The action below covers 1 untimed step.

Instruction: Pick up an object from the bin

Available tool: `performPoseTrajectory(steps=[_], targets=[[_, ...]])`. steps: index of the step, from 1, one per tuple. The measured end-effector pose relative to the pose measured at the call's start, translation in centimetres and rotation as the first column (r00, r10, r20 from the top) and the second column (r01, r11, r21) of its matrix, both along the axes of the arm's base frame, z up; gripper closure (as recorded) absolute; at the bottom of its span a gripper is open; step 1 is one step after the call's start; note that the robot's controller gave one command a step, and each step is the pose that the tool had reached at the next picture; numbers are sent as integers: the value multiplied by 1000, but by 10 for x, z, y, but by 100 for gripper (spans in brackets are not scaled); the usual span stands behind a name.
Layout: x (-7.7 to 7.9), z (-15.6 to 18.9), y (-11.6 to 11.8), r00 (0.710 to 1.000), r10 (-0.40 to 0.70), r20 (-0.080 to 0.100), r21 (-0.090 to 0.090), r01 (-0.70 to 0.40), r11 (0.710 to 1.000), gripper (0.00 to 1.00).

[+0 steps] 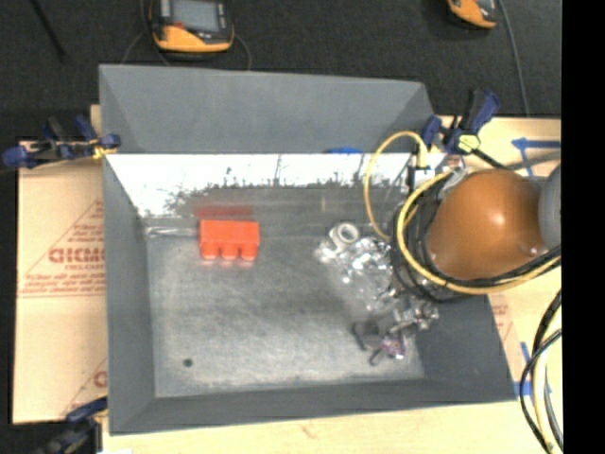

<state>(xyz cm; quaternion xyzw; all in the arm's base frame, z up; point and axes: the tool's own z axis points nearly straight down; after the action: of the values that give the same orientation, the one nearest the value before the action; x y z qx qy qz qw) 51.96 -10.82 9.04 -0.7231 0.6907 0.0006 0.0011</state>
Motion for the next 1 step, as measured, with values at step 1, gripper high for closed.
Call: performPoseTrajectory(steps=[1], targets=[[-35,45,-11,999,-47,-1,-3,47,999,100]])
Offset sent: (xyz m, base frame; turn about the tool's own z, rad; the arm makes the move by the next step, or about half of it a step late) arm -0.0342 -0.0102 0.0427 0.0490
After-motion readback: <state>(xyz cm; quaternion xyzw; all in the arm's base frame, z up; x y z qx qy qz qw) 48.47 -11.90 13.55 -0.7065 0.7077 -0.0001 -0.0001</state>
